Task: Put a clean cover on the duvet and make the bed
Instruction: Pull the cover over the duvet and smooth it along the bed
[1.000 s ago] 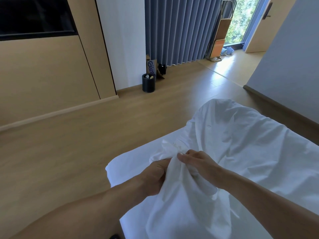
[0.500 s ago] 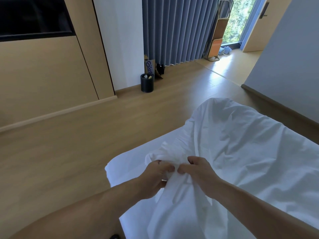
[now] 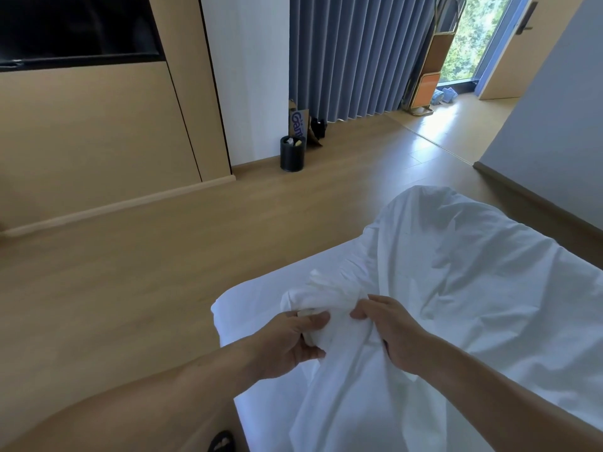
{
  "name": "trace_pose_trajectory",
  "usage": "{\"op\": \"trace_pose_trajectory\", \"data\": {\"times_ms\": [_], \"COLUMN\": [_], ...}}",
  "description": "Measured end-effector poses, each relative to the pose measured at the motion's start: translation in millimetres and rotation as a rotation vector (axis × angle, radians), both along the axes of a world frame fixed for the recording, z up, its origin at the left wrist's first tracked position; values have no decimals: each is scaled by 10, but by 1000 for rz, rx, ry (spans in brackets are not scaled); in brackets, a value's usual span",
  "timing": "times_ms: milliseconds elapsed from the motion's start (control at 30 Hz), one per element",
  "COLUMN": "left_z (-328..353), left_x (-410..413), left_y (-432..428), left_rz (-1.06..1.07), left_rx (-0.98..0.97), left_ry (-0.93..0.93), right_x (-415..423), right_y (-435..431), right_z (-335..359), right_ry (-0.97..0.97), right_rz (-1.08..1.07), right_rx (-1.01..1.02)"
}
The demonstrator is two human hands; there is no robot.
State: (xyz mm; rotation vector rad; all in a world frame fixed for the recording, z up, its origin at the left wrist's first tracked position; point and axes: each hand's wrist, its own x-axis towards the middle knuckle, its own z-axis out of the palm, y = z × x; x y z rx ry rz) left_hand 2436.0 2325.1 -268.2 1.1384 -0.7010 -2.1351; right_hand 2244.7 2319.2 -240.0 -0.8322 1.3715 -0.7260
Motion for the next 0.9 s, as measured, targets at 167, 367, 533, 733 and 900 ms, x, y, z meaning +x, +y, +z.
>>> {"op": "trace_pose_trajectory", "data": {"times_ms": [167,367,533,733,900], "left_z": [-35,-29,49,62,175], "left_x": [-85,-269,-198,202,584], "left_y": [-27,-105,-117,-162,-328], "left_rz": [40,71,62,-28,-335], "left_rx": [33,-62,-143,-204,-256], "left_ry": [7,-195,-225,-299,-346], "right_x": [-37,1,1,69,124], "right_y": [4,-52,-188,-84,-125], "right_z": [86,157,281,352,436], "right_ry": [120,409,613,220,-219], "right_rz": [5,169,149,237,312], "right_rx": [-6,-171,-246,5,156]}}
